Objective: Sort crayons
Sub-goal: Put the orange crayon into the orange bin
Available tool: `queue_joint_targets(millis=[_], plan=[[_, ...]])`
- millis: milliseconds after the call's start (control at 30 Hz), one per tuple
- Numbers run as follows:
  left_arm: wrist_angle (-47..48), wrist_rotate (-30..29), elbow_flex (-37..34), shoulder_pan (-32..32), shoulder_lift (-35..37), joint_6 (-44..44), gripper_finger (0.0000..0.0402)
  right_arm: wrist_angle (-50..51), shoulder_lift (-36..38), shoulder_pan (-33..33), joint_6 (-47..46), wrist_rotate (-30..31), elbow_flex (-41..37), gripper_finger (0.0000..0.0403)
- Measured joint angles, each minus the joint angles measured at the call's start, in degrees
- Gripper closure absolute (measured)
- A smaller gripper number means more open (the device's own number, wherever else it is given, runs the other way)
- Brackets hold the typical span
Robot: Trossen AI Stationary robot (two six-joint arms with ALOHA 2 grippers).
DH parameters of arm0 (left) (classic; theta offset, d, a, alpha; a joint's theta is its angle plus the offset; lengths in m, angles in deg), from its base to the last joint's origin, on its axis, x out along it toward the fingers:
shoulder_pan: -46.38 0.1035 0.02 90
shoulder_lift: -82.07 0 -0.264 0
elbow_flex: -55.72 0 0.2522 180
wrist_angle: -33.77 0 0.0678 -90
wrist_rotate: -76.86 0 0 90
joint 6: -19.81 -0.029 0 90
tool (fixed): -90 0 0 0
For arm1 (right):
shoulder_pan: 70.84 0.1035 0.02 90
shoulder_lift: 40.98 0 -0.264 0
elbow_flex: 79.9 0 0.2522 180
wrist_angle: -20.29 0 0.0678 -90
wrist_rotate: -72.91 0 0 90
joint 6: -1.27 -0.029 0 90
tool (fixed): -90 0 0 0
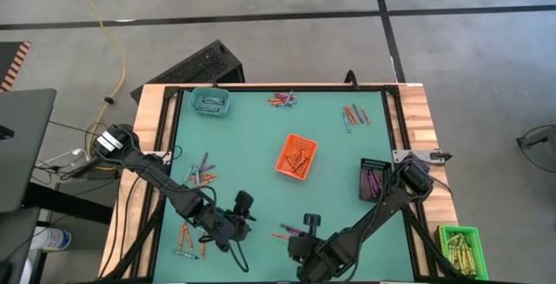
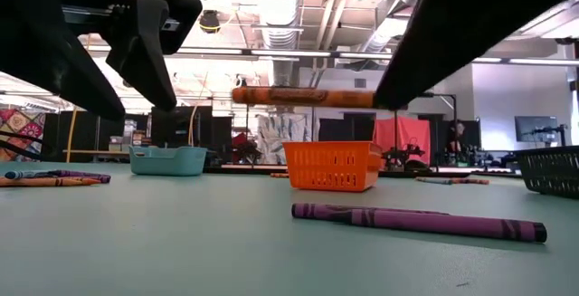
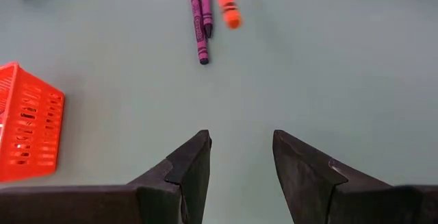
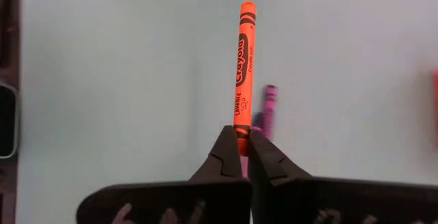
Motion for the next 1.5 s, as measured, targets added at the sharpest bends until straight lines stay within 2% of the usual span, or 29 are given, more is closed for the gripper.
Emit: queue_joint_targets(millis=[300,567,833,967,1300,1500], plan=[[-1.6,2.6,0.0,-0.5,-0.1,2.4,0.0253,18.4,0.0,-2.3,-0.6,1.7,4.5,0.0402],[-6.2,2.8,0.0,-2.0,-0.1,2.3,0.0253,33.5,0.1,-6.9,5.5,3.0,7.4,0.0402],[-7.9,2.5,0.0,-3.2,-0.2,4.5,0.0253,43.1,0.1,-12.7,19.9,6.1,10.6,0.0402],[-8.8,-0.3,0.0,-4.5,-1.2,6.2,0.0253,44.9,0.2,-15.7,29.2,7.1,11.5,0.0402],[-22.1,-3.0,0.0,-8.0,-14.7,11.5,0.0253,45.6,0.2,-22.0,49.4,8.9,11.5,0.0402],[-29.6,-6.6,0.0,-9.6,-17.9,14.0,0.0253,45.6,0.1,-25.0,60.2,8.7,11.5,0.0402]])
